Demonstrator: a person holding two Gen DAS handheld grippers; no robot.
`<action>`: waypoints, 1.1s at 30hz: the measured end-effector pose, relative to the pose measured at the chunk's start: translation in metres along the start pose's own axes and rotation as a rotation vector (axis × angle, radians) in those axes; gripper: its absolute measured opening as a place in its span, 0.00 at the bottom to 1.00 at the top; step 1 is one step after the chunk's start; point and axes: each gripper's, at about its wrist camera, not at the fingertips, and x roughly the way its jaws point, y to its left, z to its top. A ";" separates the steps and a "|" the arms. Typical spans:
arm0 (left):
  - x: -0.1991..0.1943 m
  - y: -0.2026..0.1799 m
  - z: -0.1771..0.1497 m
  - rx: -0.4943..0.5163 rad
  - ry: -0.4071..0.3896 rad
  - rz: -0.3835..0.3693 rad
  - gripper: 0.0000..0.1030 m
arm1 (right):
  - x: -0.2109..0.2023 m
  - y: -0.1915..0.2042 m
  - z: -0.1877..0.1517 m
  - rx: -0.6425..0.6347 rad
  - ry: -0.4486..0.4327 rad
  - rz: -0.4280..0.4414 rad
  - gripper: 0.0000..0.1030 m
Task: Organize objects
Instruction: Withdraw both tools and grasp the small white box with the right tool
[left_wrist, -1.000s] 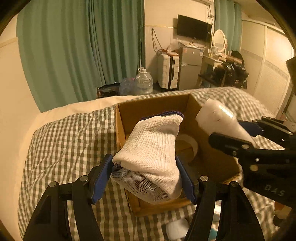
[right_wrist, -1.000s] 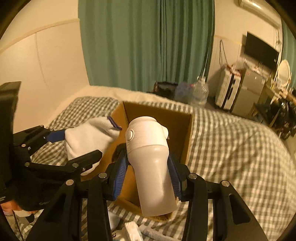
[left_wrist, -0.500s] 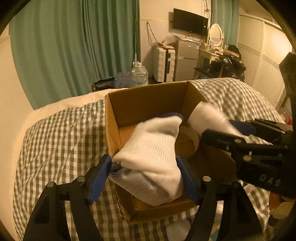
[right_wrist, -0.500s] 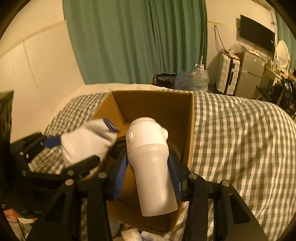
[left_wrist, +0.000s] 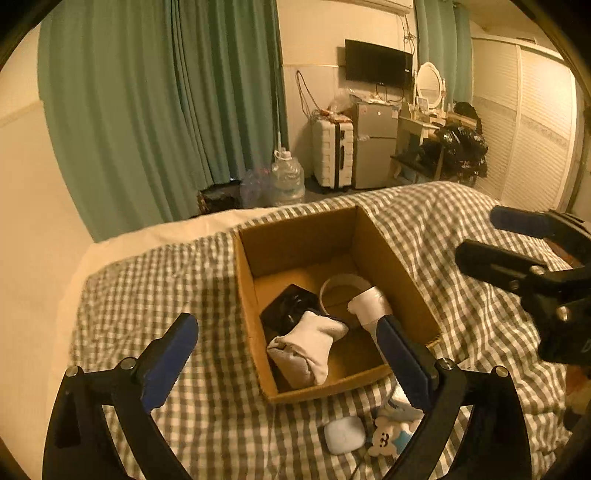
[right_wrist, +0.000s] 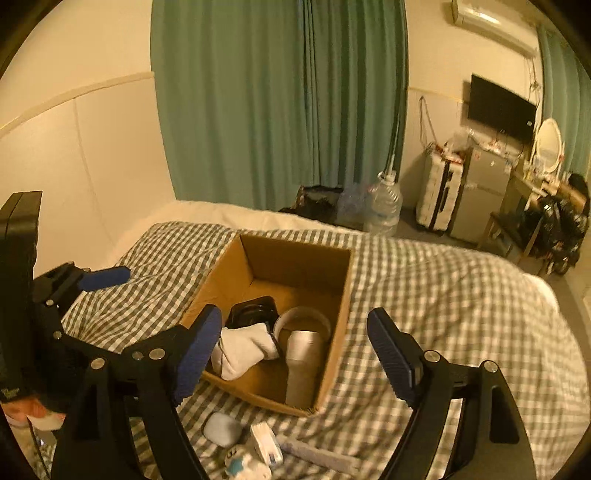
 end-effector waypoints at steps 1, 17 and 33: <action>-0.008 -0.001 0.000 -0.002 -0.008 0.002 0.97 | -0.007 -0.001 0.002 -0.002 -0.004 -0.005 0.79; -0.112 -0.003 0.000 -0.052 -0.094 0.058 1.00 | -0.118 0.009 0.011 -0.090 -0.105 -0.082 0.98; -0.090 -0.029 -0.056 -0.067 -0.040 0.057 1.00 | -0.077 0.016 -0.064 -0.221 0.030 -0.011 0.98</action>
